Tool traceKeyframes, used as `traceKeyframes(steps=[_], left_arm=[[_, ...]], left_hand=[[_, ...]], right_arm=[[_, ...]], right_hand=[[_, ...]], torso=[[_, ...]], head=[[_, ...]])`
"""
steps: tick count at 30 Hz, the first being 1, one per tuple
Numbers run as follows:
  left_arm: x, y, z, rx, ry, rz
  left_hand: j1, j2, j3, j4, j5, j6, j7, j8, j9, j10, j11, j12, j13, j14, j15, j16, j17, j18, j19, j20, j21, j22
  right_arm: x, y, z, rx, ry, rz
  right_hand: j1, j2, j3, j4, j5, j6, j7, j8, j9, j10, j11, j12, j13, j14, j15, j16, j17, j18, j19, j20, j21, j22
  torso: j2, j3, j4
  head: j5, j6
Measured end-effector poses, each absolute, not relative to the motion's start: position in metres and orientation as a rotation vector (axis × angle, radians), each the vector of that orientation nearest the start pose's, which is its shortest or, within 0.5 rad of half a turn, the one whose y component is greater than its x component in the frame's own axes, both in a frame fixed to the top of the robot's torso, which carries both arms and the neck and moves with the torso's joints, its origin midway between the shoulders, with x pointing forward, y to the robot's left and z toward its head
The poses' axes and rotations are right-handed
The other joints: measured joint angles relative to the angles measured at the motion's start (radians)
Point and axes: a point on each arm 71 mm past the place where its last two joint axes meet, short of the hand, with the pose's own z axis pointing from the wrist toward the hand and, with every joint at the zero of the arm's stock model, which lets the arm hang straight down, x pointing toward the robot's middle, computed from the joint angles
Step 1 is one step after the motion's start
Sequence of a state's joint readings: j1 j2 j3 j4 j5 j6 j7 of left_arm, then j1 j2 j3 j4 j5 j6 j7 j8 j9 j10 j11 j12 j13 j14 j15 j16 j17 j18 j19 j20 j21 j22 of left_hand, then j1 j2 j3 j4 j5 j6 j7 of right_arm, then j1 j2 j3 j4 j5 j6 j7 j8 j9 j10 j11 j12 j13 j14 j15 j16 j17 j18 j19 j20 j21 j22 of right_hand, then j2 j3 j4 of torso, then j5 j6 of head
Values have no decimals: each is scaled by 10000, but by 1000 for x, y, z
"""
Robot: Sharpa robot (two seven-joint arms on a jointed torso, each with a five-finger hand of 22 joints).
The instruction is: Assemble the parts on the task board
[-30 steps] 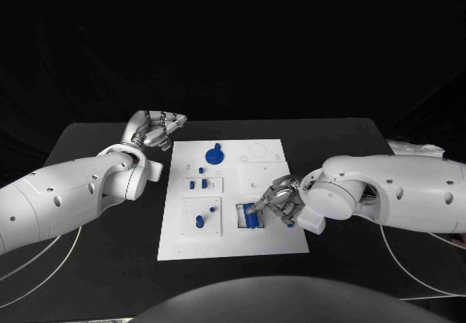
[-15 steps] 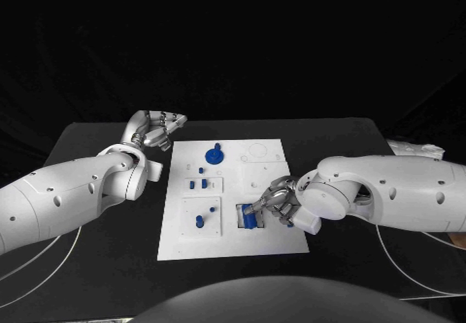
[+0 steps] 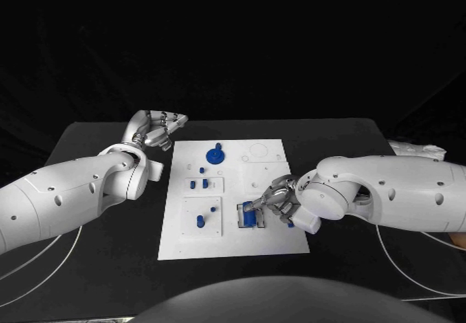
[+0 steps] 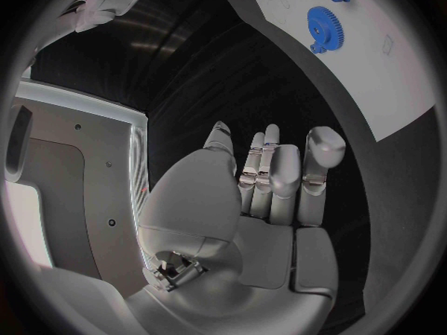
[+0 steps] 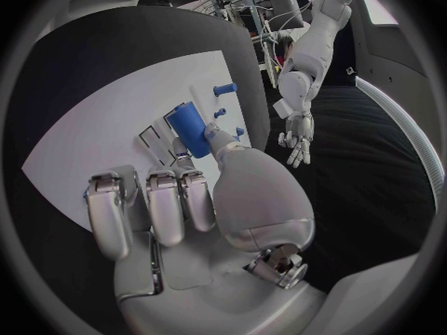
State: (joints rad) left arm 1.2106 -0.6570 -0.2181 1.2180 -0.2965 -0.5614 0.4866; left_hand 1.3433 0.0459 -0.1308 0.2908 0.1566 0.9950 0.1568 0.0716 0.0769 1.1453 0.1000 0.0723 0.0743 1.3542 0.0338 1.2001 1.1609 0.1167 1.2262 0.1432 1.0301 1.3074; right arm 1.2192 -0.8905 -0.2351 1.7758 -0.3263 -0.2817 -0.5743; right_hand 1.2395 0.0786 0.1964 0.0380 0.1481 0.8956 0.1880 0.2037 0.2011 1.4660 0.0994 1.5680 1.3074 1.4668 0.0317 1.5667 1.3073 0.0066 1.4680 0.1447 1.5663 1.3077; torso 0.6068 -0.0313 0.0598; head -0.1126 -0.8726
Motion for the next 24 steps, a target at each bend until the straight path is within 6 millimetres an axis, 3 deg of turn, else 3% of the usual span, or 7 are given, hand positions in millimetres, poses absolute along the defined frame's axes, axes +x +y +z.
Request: traceKeyframes(steps=[7,16,24], left_arm=[[522,214,-234,-7239,13932,-11329],[522,214,-234,-7239,13933,-11329],[522,214,-234,-7241,13934,-11327]], left_hand=[[0,0,0,0,0,0,0,0,0,0,0,0,-1,0,0,0,0,2,0,0,0,0],[0,0,-56,-1,0,0,0,0,0,0,0,0,-1,0,0,0,-12,2,0,0,0,0],[0,0,-56,-1,0,0,0,0,0,0,0,0,-1,0,0,0,-11,1,0,0,0,0]], right_arm=[[383,-178,-270,10859,25188,6699],[384,-176,-270,10752,25283,6636],[384,-173,-271,10462,25476,6553]], right_hand=[[-105,-105,-69,69,-178,194,-194,-131,-23,-1,0,0,0,0,0,0,0,0,0,0,0,-1],[-174,-174,-161,63,-404,245,-245,-248,-35,-1,0,0,-1,-1,0,0,8,0,0,0,0,-1],[-291,-292,-310,160,-609,189,-191,-319,-54,-1,0,0,-1,-1,0,0,7,0,0,0,0,-2]], torso=[[-3,-2,1],[-11,-2,-1],[-10,0,1]], head=[[12,0],[3,0],[3,0]])
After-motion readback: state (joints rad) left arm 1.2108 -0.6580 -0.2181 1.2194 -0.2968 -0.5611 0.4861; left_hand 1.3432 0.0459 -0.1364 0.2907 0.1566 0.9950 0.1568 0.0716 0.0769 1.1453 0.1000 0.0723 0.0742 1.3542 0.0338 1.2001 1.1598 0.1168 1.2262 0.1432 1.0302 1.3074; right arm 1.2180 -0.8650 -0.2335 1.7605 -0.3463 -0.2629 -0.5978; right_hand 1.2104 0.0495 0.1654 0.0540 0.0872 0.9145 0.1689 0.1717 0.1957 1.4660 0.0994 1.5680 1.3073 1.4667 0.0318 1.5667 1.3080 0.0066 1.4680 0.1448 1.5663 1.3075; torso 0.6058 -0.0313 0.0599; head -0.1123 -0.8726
